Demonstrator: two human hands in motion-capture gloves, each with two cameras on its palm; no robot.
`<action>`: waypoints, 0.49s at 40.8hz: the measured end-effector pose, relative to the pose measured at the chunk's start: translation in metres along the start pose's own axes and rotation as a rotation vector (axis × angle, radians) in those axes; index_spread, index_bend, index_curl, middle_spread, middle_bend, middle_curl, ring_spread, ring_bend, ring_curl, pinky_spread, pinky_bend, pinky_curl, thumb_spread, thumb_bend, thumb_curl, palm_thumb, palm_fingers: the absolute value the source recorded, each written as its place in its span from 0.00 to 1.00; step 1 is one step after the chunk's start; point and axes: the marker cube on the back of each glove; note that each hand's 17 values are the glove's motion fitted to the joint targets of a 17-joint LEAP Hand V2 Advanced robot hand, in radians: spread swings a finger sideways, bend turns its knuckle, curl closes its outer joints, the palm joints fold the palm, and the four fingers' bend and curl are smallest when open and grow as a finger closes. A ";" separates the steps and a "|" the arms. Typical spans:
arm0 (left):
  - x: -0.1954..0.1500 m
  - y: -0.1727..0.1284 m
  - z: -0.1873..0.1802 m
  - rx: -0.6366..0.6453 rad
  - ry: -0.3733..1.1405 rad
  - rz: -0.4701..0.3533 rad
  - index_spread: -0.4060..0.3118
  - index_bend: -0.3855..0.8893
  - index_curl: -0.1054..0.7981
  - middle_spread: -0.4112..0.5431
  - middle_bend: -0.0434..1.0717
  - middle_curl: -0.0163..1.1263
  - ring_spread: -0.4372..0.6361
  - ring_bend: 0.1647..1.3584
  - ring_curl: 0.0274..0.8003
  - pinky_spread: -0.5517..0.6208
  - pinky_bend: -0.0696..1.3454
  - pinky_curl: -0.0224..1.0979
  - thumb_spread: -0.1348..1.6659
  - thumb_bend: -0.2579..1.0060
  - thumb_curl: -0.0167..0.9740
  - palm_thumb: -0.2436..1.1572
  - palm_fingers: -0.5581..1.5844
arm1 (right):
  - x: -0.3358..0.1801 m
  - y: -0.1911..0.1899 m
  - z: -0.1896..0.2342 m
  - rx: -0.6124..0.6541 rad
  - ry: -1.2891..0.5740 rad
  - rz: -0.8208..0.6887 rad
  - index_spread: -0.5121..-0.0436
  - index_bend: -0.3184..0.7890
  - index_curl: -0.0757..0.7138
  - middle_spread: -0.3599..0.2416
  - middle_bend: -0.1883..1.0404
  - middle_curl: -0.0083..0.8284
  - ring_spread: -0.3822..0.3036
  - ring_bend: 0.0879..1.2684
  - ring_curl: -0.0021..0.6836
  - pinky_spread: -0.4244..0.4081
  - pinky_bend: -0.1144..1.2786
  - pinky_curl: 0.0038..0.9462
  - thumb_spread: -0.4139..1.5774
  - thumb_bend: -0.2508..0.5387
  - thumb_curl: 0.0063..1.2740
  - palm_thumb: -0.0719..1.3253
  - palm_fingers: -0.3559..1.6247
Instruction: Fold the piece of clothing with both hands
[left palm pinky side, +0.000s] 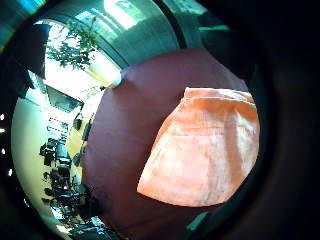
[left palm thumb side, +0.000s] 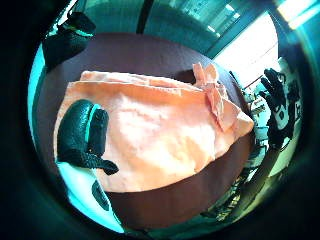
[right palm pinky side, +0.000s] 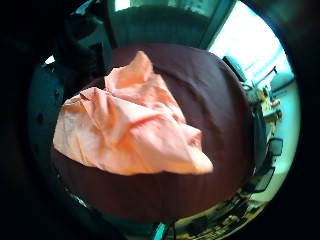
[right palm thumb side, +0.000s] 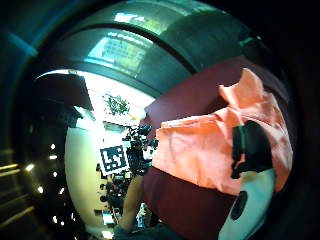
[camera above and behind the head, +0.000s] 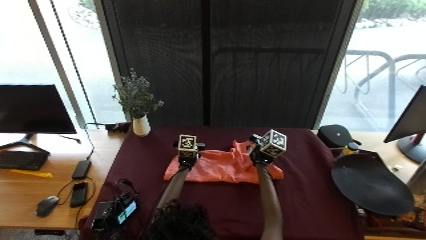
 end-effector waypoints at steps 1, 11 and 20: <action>0.001 0.002 0.000 0.007 0.016 0.002 0.26 0.41 0.65 0.17 0.35 0.46 0.26 0.21 0.51 0.62 0.18 0.13 0.79 0.18 0.33 0.67 0.61 | 0.018 0.005 0.003 -0.021 0.015 0.054 0.47 0.41 0.57 0.44 0.22 0.47 0.44 0.25 0.59 0.55 0.49 0.44 0.71 0.28 0.40 0.89 0.48; 0.001 0.084 0.041 -0.406 0.071 -0.016 0.30 0.42 0.62 0.23 0.25 0.42 0.33 0.20 0.49 0.65 0.20 0.17 0.76 0.17 0.32 0.59 0.58 | 0.116 0.083 -0.014 -0.036 -0.012 0.463 0.55 0.29 0.46 0.65 0.27 0.40 0.66 0.34 0.58 0.68 0.59 0.44 0.78 0.19 0.32 0.62 0.44; 0.024 0.128 0.056 -0.703 0.254 -0.023 0.35 0.41 0.60 0.33 0.16 0.39 0.44 0.17 0.48 0.66 0.27 0.23 0.77 0.16 0.28 0.43 0.53 | 0.139 0.122 -0.003 -0.219 -0.255 0.607 0.58 0.22 0.27 0.75 0.32 0.43 0.55 0.60 0.67 0.57 0.67 0.46 0.80 0.24 0.27 0.43 0.50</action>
